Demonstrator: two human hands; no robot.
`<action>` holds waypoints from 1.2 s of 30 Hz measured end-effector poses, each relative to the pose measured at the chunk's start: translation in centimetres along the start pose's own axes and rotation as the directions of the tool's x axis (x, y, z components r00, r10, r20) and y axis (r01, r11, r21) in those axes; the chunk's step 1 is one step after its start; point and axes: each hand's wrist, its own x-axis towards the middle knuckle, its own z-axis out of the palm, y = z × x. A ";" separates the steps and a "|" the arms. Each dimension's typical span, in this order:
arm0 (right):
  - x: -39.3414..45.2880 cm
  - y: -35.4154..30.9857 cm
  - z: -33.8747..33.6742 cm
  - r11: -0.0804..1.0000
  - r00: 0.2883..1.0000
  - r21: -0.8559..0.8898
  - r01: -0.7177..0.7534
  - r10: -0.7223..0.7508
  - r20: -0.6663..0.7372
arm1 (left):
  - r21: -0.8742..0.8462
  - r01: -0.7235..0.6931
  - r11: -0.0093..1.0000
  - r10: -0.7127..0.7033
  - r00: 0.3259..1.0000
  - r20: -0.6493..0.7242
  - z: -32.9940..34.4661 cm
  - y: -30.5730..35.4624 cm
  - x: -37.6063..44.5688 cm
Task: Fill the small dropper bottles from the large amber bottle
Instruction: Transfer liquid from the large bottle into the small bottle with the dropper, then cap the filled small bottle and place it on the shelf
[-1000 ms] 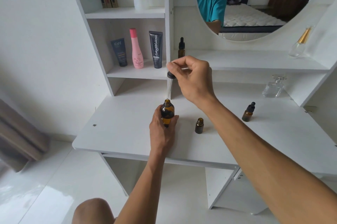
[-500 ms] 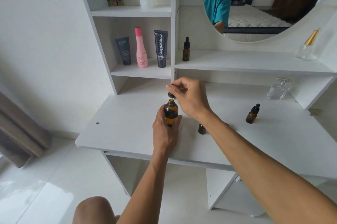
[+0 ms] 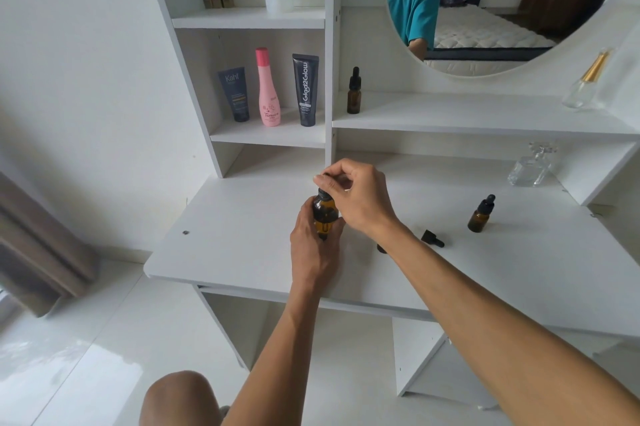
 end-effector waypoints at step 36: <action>-1.3 3.0 -8.5 0.996 0.982 -0.028 -0.089 0.083 -0.168 | 0.046 0.080 0.996 -0.071 0.985 -0.157 -0.3 0.9 -1.3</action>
